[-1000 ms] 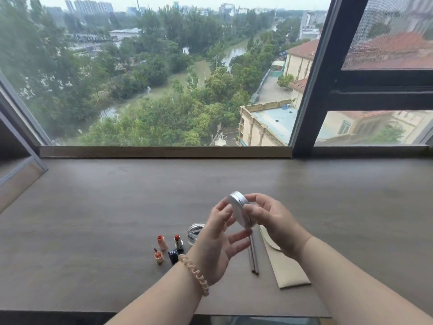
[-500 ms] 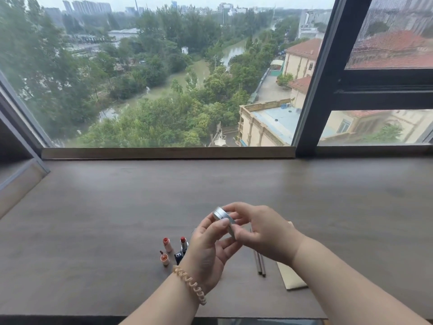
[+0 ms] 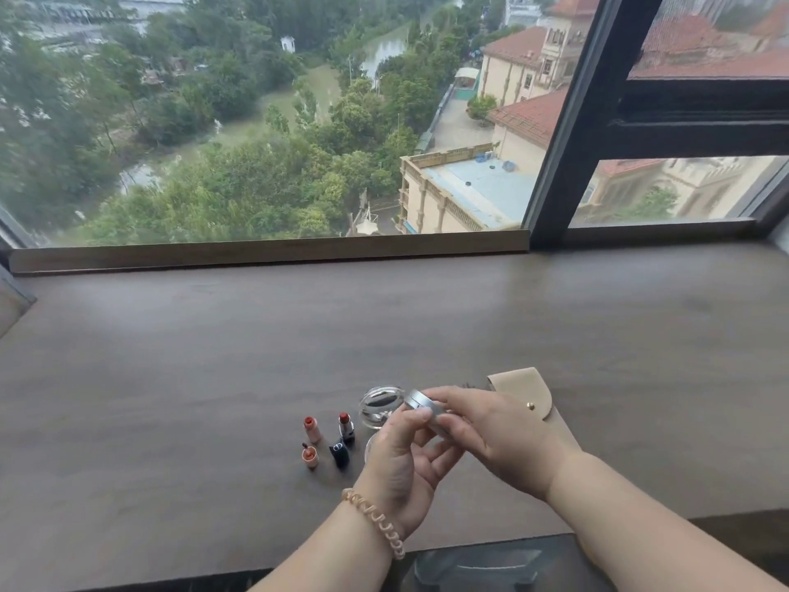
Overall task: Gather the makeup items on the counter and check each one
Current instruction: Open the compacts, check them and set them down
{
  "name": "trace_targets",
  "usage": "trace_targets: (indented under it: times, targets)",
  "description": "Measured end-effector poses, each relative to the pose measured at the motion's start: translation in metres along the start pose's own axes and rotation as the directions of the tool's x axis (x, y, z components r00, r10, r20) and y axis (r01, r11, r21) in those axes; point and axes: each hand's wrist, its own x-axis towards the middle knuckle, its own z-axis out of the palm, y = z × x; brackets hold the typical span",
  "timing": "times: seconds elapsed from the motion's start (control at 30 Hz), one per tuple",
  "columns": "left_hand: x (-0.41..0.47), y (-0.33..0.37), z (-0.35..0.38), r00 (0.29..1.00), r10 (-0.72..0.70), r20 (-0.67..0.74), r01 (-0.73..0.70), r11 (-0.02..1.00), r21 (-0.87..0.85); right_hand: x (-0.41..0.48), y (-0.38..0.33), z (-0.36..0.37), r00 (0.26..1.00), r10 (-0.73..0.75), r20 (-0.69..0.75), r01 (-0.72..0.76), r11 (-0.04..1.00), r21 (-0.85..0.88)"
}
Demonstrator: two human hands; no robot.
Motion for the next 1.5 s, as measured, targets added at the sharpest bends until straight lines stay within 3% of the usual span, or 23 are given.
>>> trace_targets:
  times: [0.2, 0.37, 0.47, 0.6, 0.8, 1.1, 1.4, 1.5]
  targets:
    - [0.003, -0.014, -0.009, 0.996, -0.081, 0.043, 0.084, 0.993, -0.086, -0.010, 0.022, 0.022, 0.945, 0.189, -0.268, -0.100, 0.945, 0.313]
    - [0.007, -0.013, -0.014, 0.992, -0.125, 0.025, 0.127, 0.986, -0.108, -0.006, 0.038, 0.032, 0.956, 0.264, -0.129, -0.170, 0.854, 0.492]
    - [0.010, -0.012, -0.014, 0.992, -0.123, 0.004, 0.123, 0.988, -0.095, 0.005, 0.040, 0.028, 0.958, 0.249, -0.144, -0.143, 0.846, 0.514]
    - [0.008, -0.022, -0.010, 0.987, -0.132, -0.093, 0.142, 0.984, 0.105, 0.016, 0.061, 0.021, 0.927, 0.300, -0.226, -0.142, 0.836, 0.530]
    - [0.006, -0.046, 0.000, 0.949, -0.113, -0.295, 0.195, 0.945, 0.264, 0.029, 0.095, 0.024, 0.933, 0.341, -0.110, -0.221, 0.788, 0.574]
    - [0.012, -0.070, -0.002, 0.796, 0.003, -0.605, 0.226, 0.926, 0.302, 0.045, 0.121, 0.043, 0.941, 0.327, 0.085, -0.336, 0.877, 0.343]
    - [0.025, -0.085, -0.001, 0.676, 0.103, -0.729, 0.188, 0.933, 0.306, 0.068, 0.128, 0.049, 0.924, 0.379, 0.057, -0.381, 0.924, 0.029]
    - [0.029, -0.086, 0.001, 0.624, 0.152, -0.767, 0.189, 0.922, 0.337, 0.070, 0.129, 0.054, 0.923, 0.383, 0.037, -0.384, 0.923, 0.029]
